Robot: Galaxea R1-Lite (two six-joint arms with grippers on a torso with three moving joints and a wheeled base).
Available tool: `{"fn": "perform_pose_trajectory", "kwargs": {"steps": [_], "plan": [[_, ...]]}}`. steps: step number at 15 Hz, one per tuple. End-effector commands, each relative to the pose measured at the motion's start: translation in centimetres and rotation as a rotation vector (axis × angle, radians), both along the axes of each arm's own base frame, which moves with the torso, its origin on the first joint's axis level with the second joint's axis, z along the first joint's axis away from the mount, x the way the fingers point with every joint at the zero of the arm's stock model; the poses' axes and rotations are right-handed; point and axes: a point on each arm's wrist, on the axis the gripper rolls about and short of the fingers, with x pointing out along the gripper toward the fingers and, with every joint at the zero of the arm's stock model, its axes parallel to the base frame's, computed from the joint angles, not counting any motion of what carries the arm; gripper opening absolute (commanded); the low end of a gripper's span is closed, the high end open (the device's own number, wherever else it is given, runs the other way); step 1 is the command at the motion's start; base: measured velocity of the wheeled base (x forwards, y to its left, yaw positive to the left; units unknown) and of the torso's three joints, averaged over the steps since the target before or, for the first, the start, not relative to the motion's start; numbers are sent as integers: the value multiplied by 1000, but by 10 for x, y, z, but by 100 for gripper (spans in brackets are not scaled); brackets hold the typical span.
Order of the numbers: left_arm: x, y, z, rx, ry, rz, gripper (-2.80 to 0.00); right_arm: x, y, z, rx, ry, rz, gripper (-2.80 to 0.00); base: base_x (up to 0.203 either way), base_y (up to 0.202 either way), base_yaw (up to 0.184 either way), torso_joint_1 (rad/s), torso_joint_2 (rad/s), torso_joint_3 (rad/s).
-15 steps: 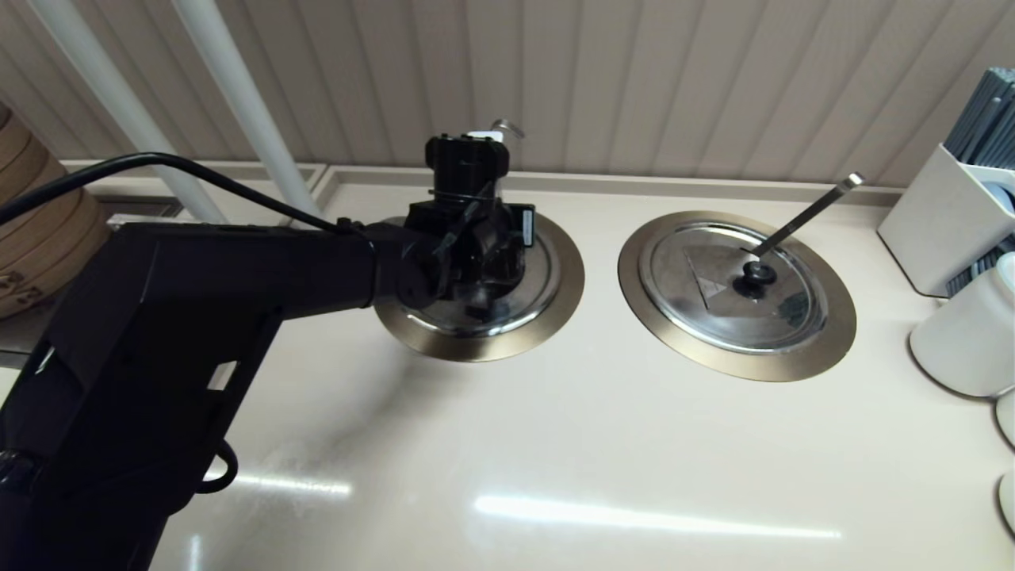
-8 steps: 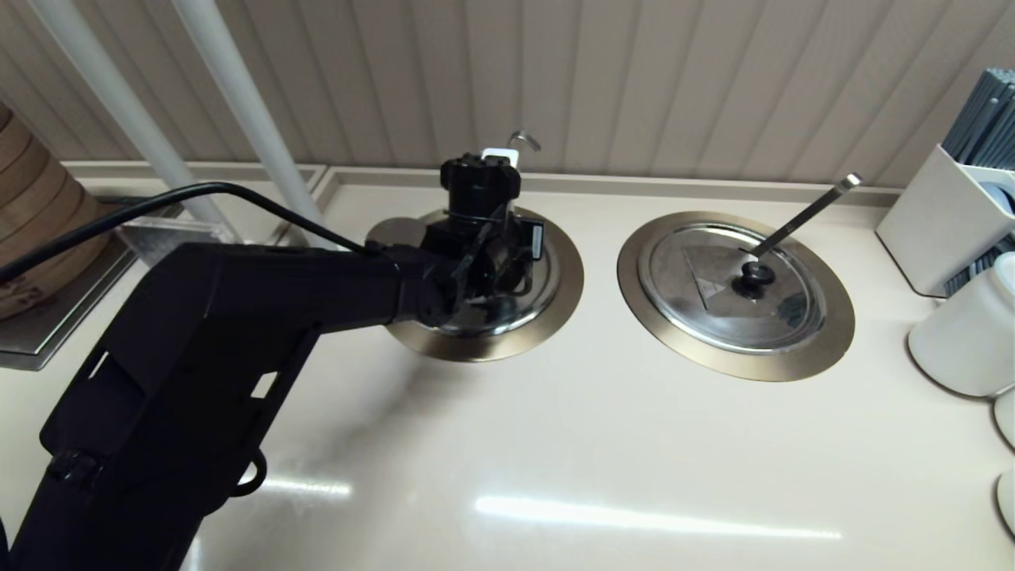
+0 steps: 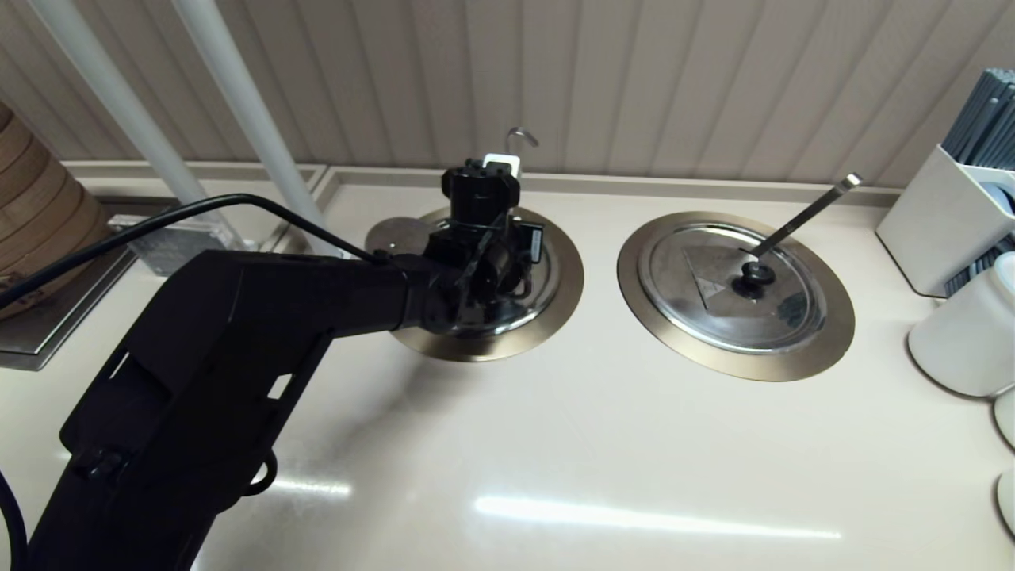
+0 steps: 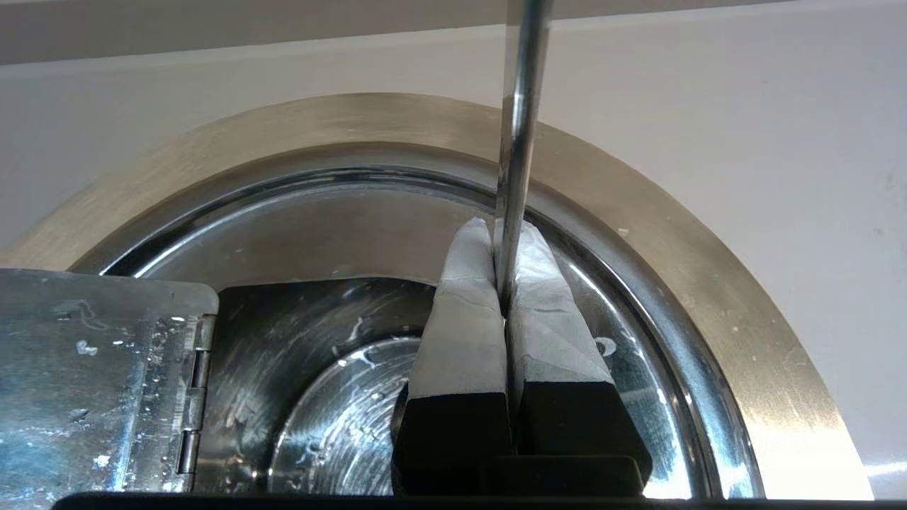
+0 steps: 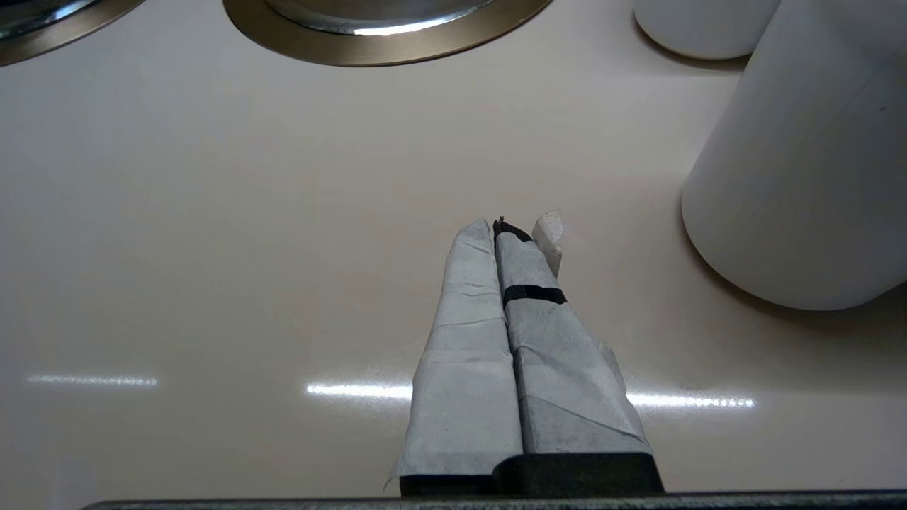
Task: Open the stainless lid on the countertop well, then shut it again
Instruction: Stir with a spoon
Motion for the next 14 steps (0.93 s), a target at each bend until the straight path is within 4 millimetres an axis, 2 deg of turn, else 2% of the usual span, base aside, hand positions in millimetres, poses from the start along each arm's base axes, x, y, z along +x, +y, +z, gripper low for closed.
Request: {"fn": "perform_pose_trajectory", "kwargs": {"steps": [1,10,11,12,14], "plan": [[-1,0,3,-7,-6,4,-280,0,0,-1,1,4,1,-280,0,0,0,0,0,0],[-4,1,4,-17,3,28,-280,0,0,-1,0,4,0,-280,0,0,0,0,0,0],[-4,1,3,-12,5,27,-76,0,0,-1,1,4,0,-280,0,0,0,0,0,0],[-4,1,3,-12,5,27,0,0,0,-1,1,4,0,-280,0,0,0,0,0,0],[-6,1,5,-20,1,25,0,0,0,-1,1,4,0,-280,0,0,0,0,0,0]]}}
